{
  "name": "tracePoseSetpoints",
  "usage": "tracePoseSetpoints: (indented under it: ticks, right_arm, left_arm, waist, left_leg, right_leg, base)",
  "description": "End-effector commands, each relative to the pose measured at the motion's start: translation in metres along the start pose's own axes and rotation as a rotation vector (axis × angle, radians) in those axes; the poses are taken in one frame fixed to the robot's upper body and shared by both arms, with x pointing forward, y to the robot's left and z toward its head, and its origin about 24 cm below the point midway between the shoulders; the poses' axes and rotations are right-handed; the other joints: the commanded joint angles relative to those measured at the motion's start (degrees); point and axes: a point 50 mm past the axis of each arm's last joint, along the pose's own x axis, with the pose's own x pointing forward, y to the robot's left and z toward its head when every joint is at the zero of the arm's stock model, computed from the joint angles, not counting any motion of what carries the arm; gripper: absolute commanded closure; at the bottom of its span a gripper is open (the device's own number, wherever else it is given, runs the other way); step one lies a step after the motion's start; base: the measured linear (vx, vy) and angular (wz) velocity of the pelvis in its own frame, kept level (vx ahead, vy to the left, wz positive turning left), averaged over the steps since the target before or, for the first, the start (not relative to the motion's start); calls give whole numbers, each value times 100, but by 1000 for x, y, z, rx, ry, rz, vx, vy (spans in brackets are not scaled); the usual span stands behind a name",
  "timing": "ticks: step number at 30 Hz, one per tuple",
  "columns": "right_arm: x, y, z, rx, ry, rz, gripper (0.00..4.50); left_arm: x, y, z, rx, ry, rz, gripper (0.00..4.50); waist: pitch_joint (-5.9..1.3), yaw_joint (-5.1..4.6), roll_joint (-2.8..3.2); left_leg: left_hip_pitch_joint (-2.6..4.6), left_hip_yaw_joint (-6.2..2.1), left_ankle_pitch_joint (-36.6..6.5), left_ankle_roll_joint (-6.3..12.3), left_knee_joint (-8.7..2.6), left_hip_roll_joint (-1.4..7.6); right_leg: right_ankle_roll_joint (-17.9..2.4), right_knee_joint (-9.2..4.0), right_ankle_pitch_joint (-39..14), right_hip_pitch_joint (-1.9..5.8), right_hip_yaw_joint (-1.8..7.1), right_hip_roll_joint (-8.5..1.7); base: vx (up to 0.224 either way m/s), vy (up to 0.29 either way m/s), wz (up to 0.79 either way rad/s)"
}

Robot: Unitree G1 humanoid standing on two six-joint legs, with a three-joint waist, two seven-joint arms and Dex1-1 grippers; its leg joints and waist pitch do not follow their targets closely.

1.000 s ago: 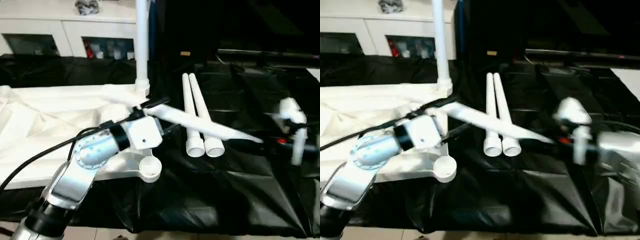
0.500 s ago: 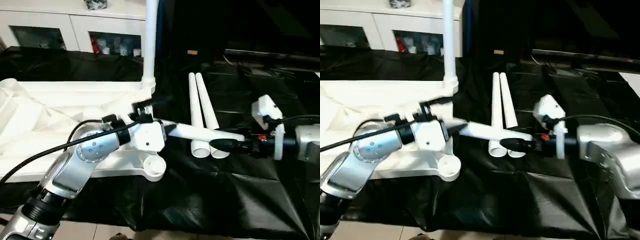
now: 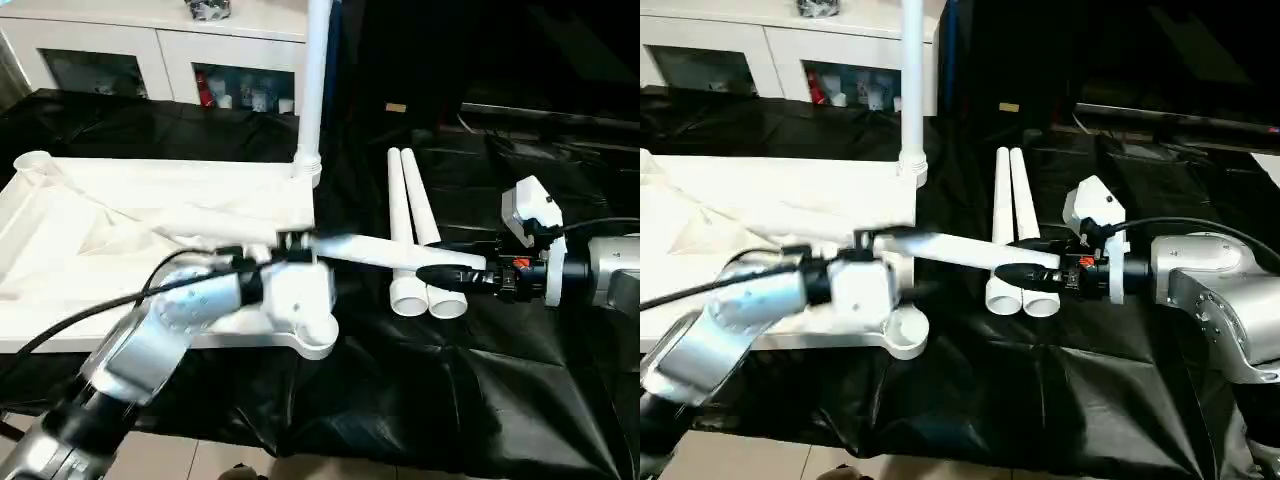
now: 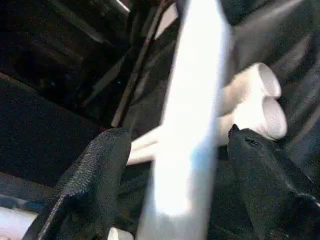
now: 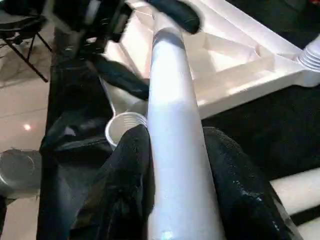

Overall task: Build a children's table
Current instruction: Insert table leg to table base

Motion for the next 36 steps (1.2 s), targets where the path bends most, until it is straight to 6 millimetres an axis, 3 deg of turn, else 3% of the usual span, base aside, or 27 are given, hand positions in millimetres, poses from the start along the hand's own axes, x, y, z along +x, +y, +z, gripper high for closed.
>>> tracePoseSetpoints:
  ticks: [1, 4, 5, 10, 14, 15, 19, 20, 23, 25, 26, 27, 28, 30, 32, 36]
  right_arm:
    - [1, 4, 12, -40, -28, 25, 323]
    - [3, 5, 16, -54, -40, 34, 323]
    - [3, 6, 17, -56, -41, 34, 323]
    - [3, 5, 18, -64, -45, 27, 323]
    - [2, 4, 21, -67, -57, 18, 323]
    - [2, 4, 21, -68, -57, 17, 323]
    - [1, 2, 21, -69, -59, 8, 323]
    - [1, 1, 22, -73, -57, 3, 323]
    - [1, 2, 26, -77, -69, 7, 323]
    - [1, 1, 27, -73, -75, 1, 323]
    - [2, 0, 27, -68, -75, 1, 267]
    - [2, 0, 27, -68, -75, 1, 254]
    - [3, -1, 29, -60, -83, -5, 254]
    - [4, -3, 31, -57, -97, -13, 240]
    - [3, -7, 37, -68, -141, -43, 209]
    - [0, -14, 46, -78, -226, -101, 181]
  left_arm:
    - [5, 0, -3, 10, 29, -5, 95]
    - [10, 0, -4, -2, 34, -6, 95]
    - [11, 0, -4, -13, 30, -10, 123]
    - [10, 2, -1, -56, 10, -2, 152]
    - [9, 0, -3, -58, 8, -25, 186]
    - [9, 0, -3, -69, 5, -32, 201]
    - [10, -3, -5, -79, 3, -64, 233]
    - [10, -3, -4, -74, 2, -66, 244]
    - [10, -1, -3, -74, -11, -65, 255]
    - [10, -1, -5, -64, -10, -69, 266]
    - [9, -1, -6, -53, -5, -74, 275]
    - [9, -1, -6, -53, -5, -74, 277]
    - [7, 6, -7, -33, 1, -54, 278]
    - [5, 13, -9, -15, 6, -27, 280]
    - [3, 24, -11, 13, 19, 18, 287]
    - [0, 38, -14, 53, 39, 85, 288]
  waist:
    - [-399, 3, -36]
    - [-405, 1, -27]
    - [-410, 7, -29]
    - [-405, 18, -21]
    - [-404, 19, 34]
    - [-408, 13, 9]
    - [-411, 13, 7]
    - [-414, 17, 46]
    - [-412, 9, 12]
    - [-408, 13, 24]
    - [-412, 13, 25]
    - [-412, 13, 25]
    - [-412, 6, -8]
    - [-413, -3, 11]
    - [-408, 8, -34]
    - [-413, 15, -22]
  left_leg:
    - [52, -138, -331, 250, -420, 383]
    - [53, -139, -303, 266, -413, 385]
    - [58, -140, -291, 266, -414, 388]
    - [56, -139, -356, 239, -417, 387]
    - [64, -146, -403, 209, -420, 390]
    - [62, -142, -405, 206, -418, 386]
    - [60, -140, -378, 221, -417, 386]
    - [62, -145, -383, 207, -416, 390]
    - [65, -139, -416, 205, -418, 388]
    - [61, -142, -428, 200, -420, 387]
    - [68, -141, -435, 193, -418, 389]
    - [68, -141, -435, 193, -418, 389]
    - [64, -137, -434, 196, -420, 386]
    - [67, -134, -418, 176, -415, 369]
    - [71, -125, -439, 168, -416, 377]
    - [68, -121, -405, 126, -408, 359]
  right_leg:
    - [-1360, -364, -222, 265, 296, -519]
    - [-1375, -361, -159, 266, 296, -522]
    - [-1403, -349, -119, 268, 295, -527]
    - [-1460, -351, -129, 270, 292, -530]
    - [-1447, -360, -158, 265, 292, -526]
    - [-1443, -361, -127, 272, 293, -521]
    - [-1467, -347, -47, 276, 294, -524]
    - [-1480, -349, -9, 272, 291, -522]
    - [-1496, -349, -3, 278, 291, -518]
    - [-1484, -352, -81, 278, 292, -522]
    - [-1478, -354, -95, 275, 293, -522]
    - [-1478, -354, -95, 275, 293, -522]
    - [-1460, -360, -119, 276, 292, -517]
    - [-1455, -354, -170, 263, 290, -510]
    - [-1423, -364, -276, 261, 295, -518]
    - [-1392, -356, -336, 251, 292, -512]
  base:
    - [0, 0, 0]
    - [0, 0, 0]
    - [0, 0, 0]
    - [0, 0, 0]
    - [0, 0, 0]
    - [0, 0, 0]
    - [0, 0, 0]
    - [0, 0, 0]
    - [0, 0, 0]
    - [0, 0, 0]
    - [0, 0, 0]
    - [0, 0, 0]
    - [0, 0, 0]
    - [0, 0, 0]
    - [0, 0, 0]
    - [0, 0, 0]
